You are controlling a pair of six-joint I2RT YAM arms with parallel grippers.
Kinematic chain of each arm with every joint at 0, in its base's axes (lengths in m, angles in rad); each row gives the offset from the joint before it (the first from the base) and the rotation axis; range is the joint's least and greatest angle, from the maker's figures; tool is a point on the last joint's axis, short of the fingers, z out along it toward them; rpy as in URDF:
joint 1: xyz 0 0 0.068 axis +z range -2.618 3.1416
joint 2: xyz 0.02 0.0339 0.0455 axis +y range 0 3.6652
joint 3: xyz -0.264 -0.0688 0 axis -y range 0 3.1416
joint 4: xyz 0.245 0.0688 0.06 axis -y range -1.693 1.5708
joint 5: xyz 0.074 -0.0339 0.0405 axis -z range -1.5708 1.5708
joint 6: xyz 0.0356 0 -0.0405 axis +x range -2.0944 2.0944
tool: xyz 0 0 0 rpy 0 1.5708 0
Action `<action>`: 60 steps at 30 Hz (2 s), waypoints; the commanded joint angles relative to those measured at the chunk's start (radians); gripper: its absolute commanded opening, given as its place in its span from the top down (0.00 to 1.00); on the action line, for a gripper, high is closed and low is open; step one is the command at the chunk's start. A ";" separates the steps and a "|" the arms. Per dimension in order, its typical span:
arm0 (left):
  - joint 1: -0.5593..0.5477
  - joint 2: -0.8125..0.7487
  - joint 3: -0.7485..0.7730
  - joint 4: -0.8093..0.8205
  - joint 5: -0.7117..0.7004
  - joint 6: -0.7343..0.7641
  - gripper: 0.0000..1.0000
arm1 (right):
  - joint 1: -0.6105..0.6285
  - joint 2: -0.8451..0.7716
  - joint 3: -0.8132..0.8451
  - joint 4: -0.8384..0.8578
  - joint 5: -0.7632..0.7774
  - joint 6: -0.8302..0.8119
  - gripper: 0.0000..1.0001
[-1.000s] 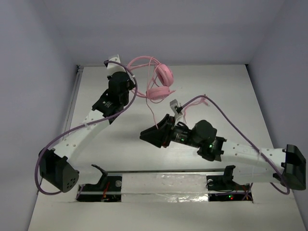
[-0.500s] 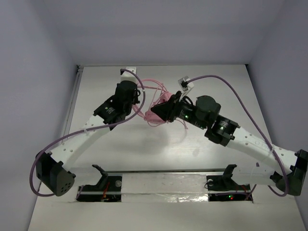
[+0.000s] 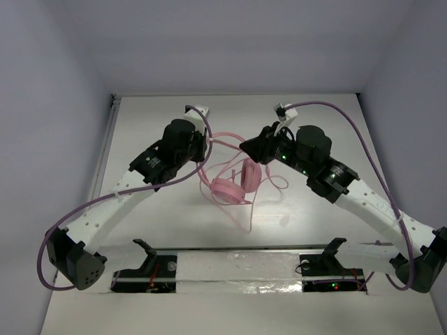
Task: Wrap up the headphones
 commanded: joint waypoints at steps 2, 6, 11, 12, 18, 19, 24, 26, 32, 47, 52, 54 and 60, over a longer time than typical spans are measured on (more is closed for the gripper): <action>0.001 -0.061 0.091 0.043 0.230 -0.001 1.00 | -0.025 -0.002 0.041 -0.060 -0.046 -0.089 0.70; 0.010 -0.055 0.141 -0.009 0.329 -0.009 1.00 | -0.025 -0.025 -0.003 -0.080 0.020 -0.081 0.69; 0.039 0.008 0.323 -0.090 0.254 -0.052 1.00 | -0.025 -0.202 -0.126 -0.015 0.127 -0.022 0.58; 0.051 0.016 0.344 -0.121 0.213 -0.061 1.00 | -0.025 -0.224 -0.135 -0.026 0.168 -0.018 0.59; 0.252 0.004 0.326 -0.046 0.402 -0.159 1.00 | -0.035 -0.353 -0.238 -0.023 0.311 0.071 0.85; 0.271 -0.002 0.315 -0.029 0.425 -0.170 1.00 | -0.035 -0.359 -0.247 -0.018 0.333 0.072 0.92; 0.317 -0.015 0.342 0.029 0.536 -0.219 1.00 | -0.035 -0.326 -0.365 0.119 0.114 0.054 0.69; 0.317 0.001 0.371 0.037 0.557 -0.251 1.00 | -0.035 -0.303 -0.413 0.251 -0.061 0.087 0.51; 0.338 0.057 0.457 0.088 0.633 -0.358 1.00 | -0.002 -0.111 -0.514 0.517 -0.291 0.156 0.28; 0.433 0.099 0.448 0.215 0.642 -0.548 1.00 | 0.145 0.245 -0.597 0.884 -0.172 0.244 0.44; 0.490 0.081 0.333 0.345 0.561 -0.689 1.00 | 0.183 0.315 -0.610 0.927 -0.196 0.275 0.50; 0.490 0.054 0.252 0.437 0.460 -0.768 1.00 | 0.218 0.348 -0.590 0.911 -0.201 0.275 0.50; 0.490 0.010 0.041 0.587 0.248 -0.901 1.00 | 0.370 0.375 -0.487 0.868 -0.238 0.288 0.55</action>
